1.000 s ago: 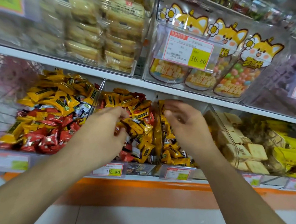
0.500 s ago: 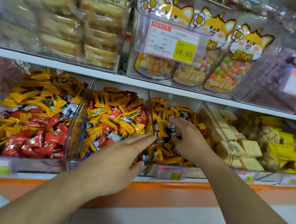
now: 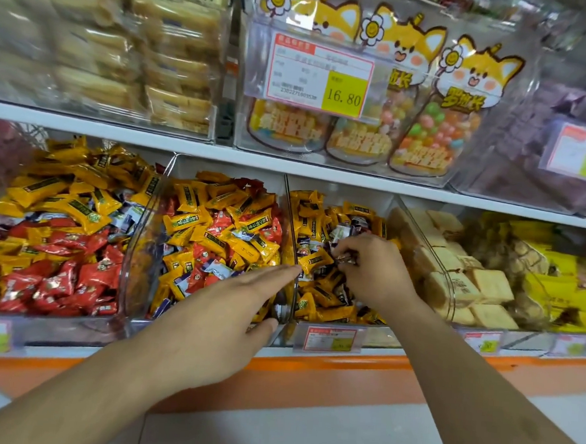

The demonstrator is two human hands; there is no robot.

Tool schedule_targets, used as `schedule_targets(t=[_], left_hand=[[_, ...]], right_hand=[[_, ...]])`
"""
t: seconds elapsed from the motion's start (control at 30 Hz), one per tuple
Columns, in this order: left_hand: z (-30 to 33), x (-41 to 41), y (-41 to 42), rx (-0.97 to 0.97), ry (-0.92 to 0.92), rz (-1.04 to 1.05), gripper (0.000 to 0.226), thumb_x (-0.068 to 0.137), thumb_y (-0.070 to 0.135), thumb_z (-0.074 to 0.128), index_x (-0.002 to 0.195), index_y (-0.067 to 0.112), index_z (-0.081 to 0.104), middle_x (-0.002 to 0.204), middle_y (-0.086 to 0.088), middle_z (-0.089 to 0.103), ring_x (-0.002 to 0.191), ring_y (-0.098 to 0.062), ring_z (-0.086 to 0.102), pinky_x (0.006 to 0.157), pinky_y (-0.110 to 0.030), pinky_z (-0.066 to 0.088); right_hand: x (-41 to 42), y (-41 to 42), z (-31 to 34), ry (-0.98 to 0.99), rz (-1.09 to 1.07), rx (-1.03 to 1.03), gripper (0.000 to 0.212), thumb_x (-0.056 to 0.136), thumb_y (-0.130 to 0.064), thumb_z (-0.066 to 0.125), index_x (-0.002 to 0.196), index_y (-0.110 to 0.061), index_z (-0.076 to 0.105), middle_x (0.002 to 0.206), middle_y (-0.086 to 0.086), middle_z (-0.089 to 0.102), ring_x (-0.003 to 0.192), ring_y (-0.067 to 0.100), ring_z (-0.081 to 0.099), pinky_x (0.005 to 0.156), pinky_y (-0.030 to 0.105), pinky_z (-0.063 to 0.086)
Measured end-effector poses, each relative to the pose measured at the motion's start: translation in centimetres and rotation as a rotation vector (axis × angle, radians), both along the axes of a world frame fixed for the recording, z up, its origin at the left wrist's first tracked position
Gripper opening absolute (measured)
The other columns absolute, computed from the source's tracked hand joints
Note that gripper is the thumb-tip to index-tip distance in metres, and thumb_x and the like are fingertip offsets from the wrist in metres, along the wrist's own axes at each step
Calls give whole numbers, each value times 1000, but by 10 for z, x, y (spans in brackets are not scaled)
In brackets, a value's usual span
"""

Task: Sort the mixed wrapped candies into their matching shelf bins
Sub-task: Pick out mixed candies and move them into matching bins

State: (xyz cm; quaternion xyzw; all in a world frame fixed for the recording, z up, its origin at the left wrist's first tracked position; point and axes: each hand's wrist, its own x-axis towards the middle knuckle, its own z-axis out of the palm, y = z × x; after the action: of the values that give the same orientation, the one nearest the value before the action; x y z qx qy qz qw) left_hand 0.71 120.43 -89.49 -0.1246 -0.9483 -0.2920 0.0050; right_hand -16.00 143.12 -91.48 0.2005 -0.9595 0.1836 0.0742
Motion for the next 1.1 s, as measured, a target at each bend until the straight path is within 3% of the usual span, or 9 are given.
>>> schedule_targets(t=[0.17,0.33,0.47,0.57,0.67,0.8,0.93,1.0,1.1], left_hand=[[4,1,-3,36,-4,23,71,104,40,51,155,59,5,161,39,9,149,9,13,118,-17,18],[15,-5,-13,44,63,180,56,104,29,54,153,44,33,156,23,37,141,-5,40,114,-27,39],[26,-7,-32,96,119,367,41,100,19,57,136,40,55,131,14,61,109,0,59,84,-17,50],[28,-5,-41,123,136,434,38,99,20,58,129,42,58,122,13,63,81,-1,60,58,-7,39],[28,1,-39,101,156,401,39,99,18,58,132,39,58,128,14,61,94,-5,59,73,-14,41],[22,4,-29,50,153,271,45,99,18,58,136,43,52,142,27,48,121,1,53,98,-10,37],[24,5,-7,22,140,101,52,103,20,51,148,45,42,147,36,34,131,19,25,92,10,9],[28,7,2,35,117,64,54,105,21,48,152,43,35,139,39,25,120,25,13,88,12,4],[26,7,9,49,104,55,56,105,25,46,154,45,29,143,39,24,128,21,19,88,12,4]], right_hand=[[9,8,18,-37,-96,-221,17,91,-17,80,101,-30,79,103,-13,74,84,-2,63,62,0,39],[30,-1,44,-128,-117,-478,17,90,-30,81,104,-37,76,97,-15,73,85,1,71,69,24,54],[61,-43,55,-183,102,-555,21,92,-23,79,107,-38,78,98,-14,76,88,4,73,76,31,62],[76,-67,61,-259,267,-468,32,96,-31,74,125,-45,71,112,-18,73,98,1,70,88,32,61],[70,-60,65,-296,292,-453,39,101,-28,69,134,-49,64,123,-22,69,104,7,71,92,37,61],[50,-24,53,-128,70,-381,34,99,-6,65,101,-38,75,105,-20,71,96,-4,65,82,23,56],[43,-12,27,-193,64,-123,26,93,-9,71,93,-33,81,92,-22,73,87,-9,65,68,0,45],[42,-15,19,-214,104,-34,23,93,-16,73,103,-35,81,97,-20,74,90,-4,66,69,2,47],[36,-19,11,-192,137,-15,22,92,-25,77,111,-36,79,101,-17,75,92,1,66,76,12,51]])
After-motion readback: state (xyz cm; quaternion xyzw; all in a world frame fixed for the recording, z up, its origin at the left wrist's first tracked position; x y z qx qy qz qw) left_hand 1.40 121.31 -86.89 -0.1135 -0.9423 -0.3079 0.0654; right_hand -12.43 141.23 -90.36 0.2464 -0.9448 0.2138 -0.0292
